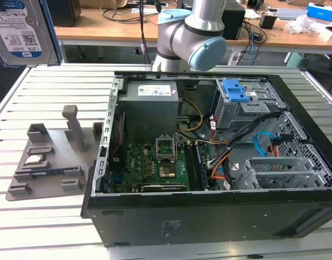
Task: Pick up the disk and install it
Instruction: 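Pick up the disk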
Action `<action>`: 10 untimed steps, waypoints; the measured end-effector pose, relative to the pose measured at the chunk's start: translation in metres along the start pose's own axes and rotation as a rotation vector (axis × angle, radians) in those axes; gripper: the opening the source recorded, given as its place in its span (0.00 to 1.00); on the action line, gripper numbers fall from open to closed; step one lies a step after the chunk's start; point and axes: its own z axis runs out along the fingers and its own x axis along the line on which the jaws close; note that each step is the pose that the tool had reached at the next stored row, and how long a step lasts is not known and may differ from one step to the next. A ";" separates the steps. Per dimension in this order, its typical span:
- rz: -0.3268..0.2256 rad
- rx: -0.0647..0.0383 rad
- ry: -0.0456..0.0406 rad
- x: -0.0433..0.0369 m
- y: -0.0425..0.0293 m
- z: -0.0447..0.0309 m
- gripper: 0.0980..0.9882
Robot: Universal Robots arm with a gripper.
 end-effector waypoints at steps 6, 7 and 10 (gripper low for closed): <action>0.000 0.000 0.0000 0.0017 -0.0289 0.0003 0.30; 0.000 0.000 -0.0001 0.0019 -0.0338 0.0004 0.30; 0.000 -0.001 0.0000 0.0026 -0.0463 0.0004 0.30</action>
